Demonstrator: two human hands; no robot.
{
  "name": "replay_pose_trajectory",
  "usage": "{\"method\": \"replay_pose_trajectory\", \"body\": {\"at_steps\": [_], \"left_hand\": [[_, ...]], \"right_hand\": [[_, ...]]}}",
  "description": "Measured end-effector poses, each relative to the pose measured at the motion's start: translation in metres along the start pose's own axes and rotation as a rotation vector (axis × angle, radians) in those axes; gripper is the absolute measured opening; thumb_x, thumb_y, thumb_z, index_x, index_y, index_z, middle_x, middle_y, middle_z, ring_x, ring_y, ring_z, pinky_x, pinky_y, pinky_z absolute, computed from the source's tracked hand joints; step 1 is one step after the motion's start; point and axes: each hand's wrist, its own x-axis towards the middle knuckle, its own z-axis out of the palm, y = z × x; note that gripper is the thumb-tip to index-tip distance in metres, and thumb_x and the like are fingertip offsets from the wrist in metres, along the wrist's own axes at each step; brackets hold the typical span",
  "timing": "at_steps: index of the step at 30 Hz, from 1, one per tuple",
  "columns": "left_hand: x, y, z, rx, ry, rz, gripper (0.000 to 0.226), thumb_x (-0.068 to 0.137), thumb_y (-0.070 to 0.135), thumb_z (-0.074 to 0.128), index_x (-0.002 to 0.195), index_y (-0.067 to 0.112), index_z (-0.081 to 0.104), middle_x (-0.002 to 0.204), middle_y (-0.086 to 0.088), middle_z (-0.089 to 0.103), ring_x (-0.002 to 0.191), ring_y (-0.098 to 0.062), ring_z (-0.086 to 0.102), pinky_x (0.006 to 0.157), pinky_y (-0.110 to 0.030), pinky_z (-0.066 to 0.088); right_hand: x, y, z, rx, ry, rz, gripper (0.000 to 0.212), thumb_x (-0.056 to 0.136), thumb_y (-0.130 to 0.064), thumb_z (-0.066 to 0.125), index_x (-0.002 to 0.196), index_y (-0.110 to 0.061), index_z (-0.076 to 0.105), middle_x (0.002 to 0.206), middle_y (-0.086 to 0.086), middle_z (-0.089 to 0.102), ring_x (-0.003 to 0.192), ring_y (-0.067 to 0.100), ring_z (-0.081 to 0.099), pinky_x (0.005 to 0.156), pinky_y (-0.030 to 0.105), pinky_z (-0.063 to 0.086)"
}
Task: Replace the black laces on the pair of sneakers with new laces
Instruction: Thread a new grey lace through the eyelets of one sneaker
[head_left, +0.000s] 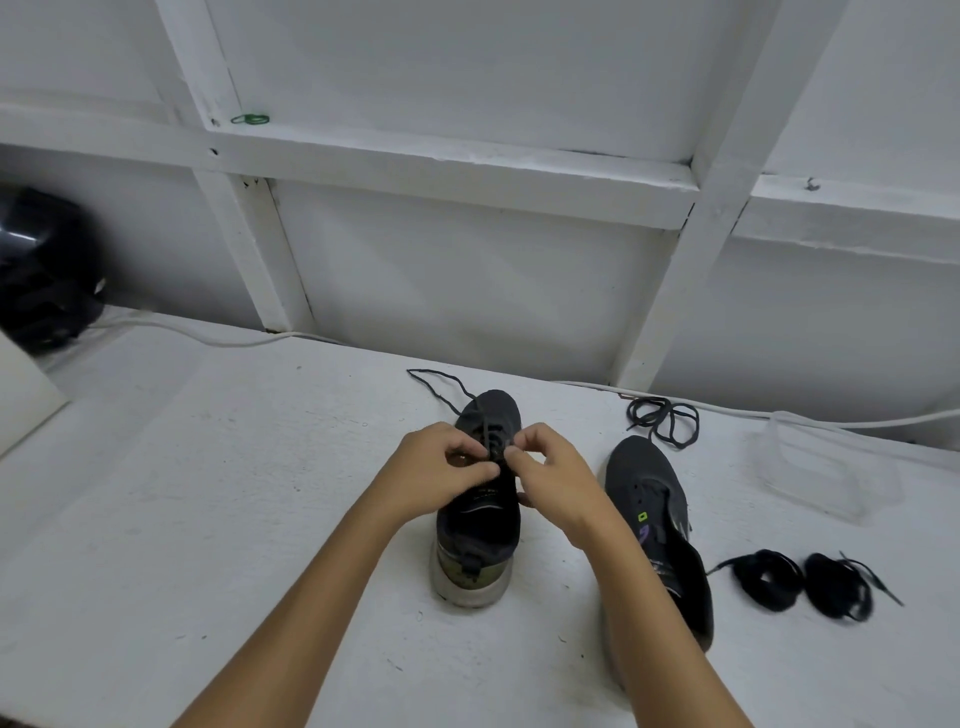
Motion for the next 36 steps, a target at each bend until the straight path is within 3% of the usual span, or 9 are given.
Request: {"method": "replay_pose_trajectory", "body": {"at_steps": [6,10,12,16,20,26,29,32,36], "left_hand": [[0.003,0.009,0.009,0.184,0.139,0.058,0.014,0.082,0.023,0.078,0.096,0.022,0.077,0.107,0.005,0.063,0.092,-0.009,0.063,0.088,-0.029,0.055],[-0.005,0.015,0.011,0.129,0.202,0.061,0.005,0.088,0.024,0.07,0.092,0.027,0.071,0.104,0.009,0.06,0.09,-0.005,0.058,0.079,-0.016,0.045],[-0.009,0.016,0.007,-0.096,0.138,-0.008,0.003,0.092,0.028,0.067,0.091,0.03,0.069,0.101,0.01,0.064,0.093,-0.005,0.061,0.079,-0.015,0.046],[-0.017,0.01,-0.014,-0.837,-0.139,-0.283,0.012,0.093,0.028,0.067,0.1,0.019,0.065,0.106,0.001,0.069,0.105,-0.026,0.066,0.08,-0.055,0.054],[-0.022,0.007,-0.025,-1.007,-0.184,-0.276,0.019,0.083,0.03,0.067,0.097,0.019,0.06,0.094,0.008,0.074,0.104,-0.032,0.064,0.09,-0.072,0.043],[-0.023,0.007,-0.024,-0.794,-0.169,-0.196,0.015,0.091,0.044,0.065,0.083,0.033,0.069,0.119,0.012,0.069,0.124,-0.018,0.056,0.101,-0.062,0.039],[-0.018,0.02,-0.018,-0.59,-0.007,-0.104,0.015,0.097,0.035,0.06,0.093,0.024,0.07,0.111,0.011,0.07,0.11,0.001,0.059,0.096,-0.038,0.041],[-0.009,0.032,-0.02,-0.519,0.053,0.009,0.009,0.096,0.024,0.064,0.092,0.02,0.072,0.107,0.005,0.067,0.091,0.007,0.061,0.082,-0.015,0.043],[0.003,0.041,-0.028,-0.462,0.024,0.035,0.012,0.095,0.025,0.064,0.097,0.018,0.073,0.107,0.004,0.07,0.087,0.006,0.061,0.075,-0.012,0.042]], "right_hand": [[-0.002,0.001,0.0,0.055,0.0,0.014,0.014,0.093,-0.038,0.052,0.08,-0.038,0.059,0.099,-0.01,0.067,0.102,0.023,0.066,0.093,0.053,0.056],[-0.004,-0.002,0.002,0.026,0.005,-0.015,0.016,0.098,-0.035,0.051,0.083,-0.038,0.057,0.099,-0.017,0.064,0.094,0.017,0.063,0.092,0.053,0.056],[-0.005,-0.003,0.001,0.029,0.007,-0.02,0.016,0.099,-0.035,0.05,0.084,-0.038,0.056,0.105,-0.014,0.064,0.092,0.017,0.063,0.092,0.054,0.056],[-0.004,-0.008,-0.001,0.176,-0.012,0.05,0.016,0.104,-0.034,0.048,0.089,-0.033,0.055,0.105,-0.001,0.066,0.082,0.019,0.062,0.078,0.047,0.061],[-0.008,-0.016,-0.004,0.413,-0.104,0.129,0.013,0.107,-0.029,0.048,0.098,-0.022,0.054,0.096,0.0,0.069,0.082,0.024,0.067,0.077,0.049,0.059],[-0.009,-0.014,-0.006,0.141,-0.132,0.108,0.014,0.104,-0.025,0.049,0.098,-0.019,0.06,0.103,0.004,0.07,0.096,0.018,0.065,0.084,0.039,0.053],[-0.006,-0.017,0.001,0.027,0.061,-0.043,0.014,0.1,-0.015,0.051,0.099,-0.022,0.063,0.095,-0.006,0.071,0.083,0.008,0.064,0.072,0.021,0.05],[-0.003,-0.025,0.006,0.011,0.025,-0.073,0.017,0.097,-0.013,0.053,0.1,-0.024,0.066,0.088,-0.007,0.073,0.078,0.007,0.065,0.068,0.02,0.05],[-0.002,-0.031,0.007,-0.045,-0.055,-0.078,0.012,0.091,-0.022,0.064,0.096,-0.027,0.074,0.091,-0.007,0.075,0.087,0.013,0.07,0.077,0.027,0.057]]}}
